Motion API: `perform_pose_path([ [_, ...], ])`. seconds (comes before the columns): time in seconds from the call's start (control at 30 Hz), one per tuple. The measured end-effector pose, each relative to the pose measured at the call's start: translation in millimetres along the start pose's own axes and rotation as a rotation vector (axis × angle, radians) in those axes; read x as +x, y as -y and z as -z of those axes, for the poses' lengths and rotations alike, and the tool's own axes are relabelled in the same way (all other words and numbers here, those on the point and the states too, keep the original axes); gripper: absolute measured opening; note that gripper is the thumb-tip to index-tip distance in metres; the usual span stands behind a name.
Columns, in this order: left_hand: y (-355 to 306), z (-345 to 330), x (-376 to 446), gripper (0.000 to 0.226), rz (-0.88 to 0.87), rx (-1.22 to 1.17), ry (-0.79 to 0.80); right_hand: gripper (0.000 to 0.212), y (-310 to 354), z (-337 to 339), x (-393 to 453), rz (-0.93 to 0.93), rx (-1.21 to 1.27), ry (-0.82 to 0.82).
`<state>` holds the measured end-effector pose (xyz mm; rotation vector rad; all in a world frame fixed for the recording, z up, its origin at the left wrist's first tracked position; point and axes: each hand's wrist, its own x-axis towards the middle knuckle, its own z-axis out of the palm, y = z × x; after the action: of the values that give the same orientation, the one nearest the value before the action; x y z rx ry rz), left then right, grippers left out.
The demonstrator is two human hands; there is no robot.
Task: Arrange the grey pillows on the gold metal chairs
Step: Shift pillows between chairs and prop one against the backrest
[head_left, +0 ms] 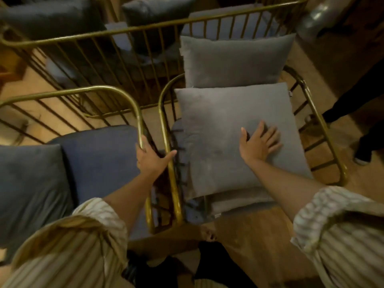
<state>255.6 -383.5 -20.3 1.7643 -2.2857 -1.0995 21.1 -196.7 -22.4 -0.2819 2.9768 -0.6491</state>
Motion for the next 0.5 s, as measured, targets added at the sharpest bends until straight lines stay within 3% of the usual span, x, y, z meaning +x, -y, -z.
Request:
perform_pose_path([
  [0.2, 117.6, 115.5, 13.1, 0.125, 0.102, -0.014, -0.130, 0.074, 123.8, -37.9, -87.5, 0.264, -0.006, 0.150],
  [0.5, 302.2, 306.0, 21.9, 0.122, 0.311, 0.221, -0.214, 0.076, 300.7, -123.3, -279.7, 0.317, 0.071, 0.428],
])
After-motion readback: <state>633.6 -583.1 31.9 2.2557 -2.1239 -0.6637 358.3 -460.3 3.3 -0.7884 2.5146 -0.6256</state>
